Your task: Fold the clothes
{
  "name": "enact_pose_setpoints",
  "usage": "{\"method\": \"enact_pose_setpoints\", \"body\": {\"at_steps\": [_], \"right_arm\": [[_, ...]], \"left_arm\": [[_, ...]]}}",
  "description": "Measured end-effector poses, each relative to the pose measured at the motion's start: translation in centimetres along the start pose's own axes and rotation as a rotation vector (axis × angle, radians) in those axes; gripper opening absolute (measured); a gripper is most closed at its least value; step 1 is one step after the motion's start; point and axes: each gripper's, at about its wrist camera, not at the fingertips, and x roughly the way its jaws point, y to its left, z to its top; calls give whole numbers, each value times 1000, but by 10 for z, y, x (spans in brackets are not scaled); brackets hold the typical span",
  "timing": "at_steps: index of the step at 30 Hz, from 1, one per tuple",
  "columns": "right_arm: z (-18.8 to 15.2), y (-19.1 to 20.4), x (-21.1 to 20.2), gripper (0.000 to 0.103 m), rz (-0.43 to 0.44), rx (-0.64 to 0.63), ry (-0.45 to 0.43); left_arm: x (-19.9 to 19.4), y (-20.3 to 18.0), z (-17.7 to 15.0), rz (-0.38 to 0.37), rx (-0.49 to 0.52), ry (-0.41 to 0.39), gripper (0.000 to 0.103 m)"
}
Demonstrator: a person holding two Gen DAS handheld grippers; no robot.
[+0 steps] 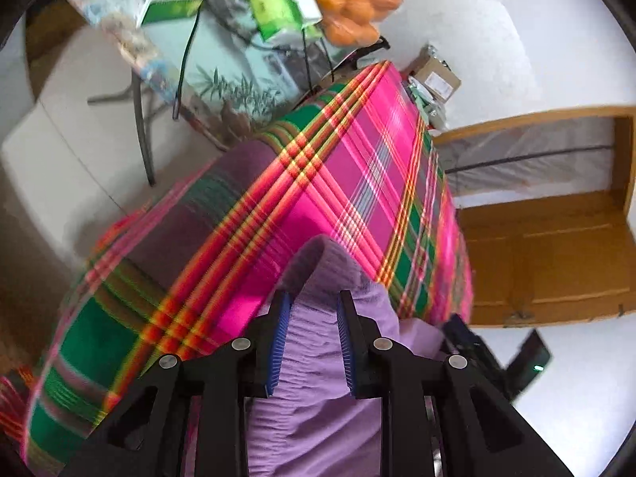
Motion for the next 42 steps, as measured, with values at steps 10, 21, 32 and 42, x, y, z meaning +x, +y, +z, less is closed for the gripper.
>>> {"method": "enact_pose_setpoints", "body": {"at_steps": [10, 21, 32, 42], "right_arm": [[-24, -14, 14, 41, 72, 2, 82], [-52, -19, -8, 41, 140, 26, 73], [-58, -19, -9, 41, 131, 41, 45], [-59, -19, -8, 41, 119, 53, 35]], "left_arm": [[7, 3, 7, -17, -17, -22, 34], [14, 0, -2, -85, 1, 27, 34], [7, -10, -28, -113, 77, 4, 34], [14, -32, -36, 65, 284, -43, 42]]}}
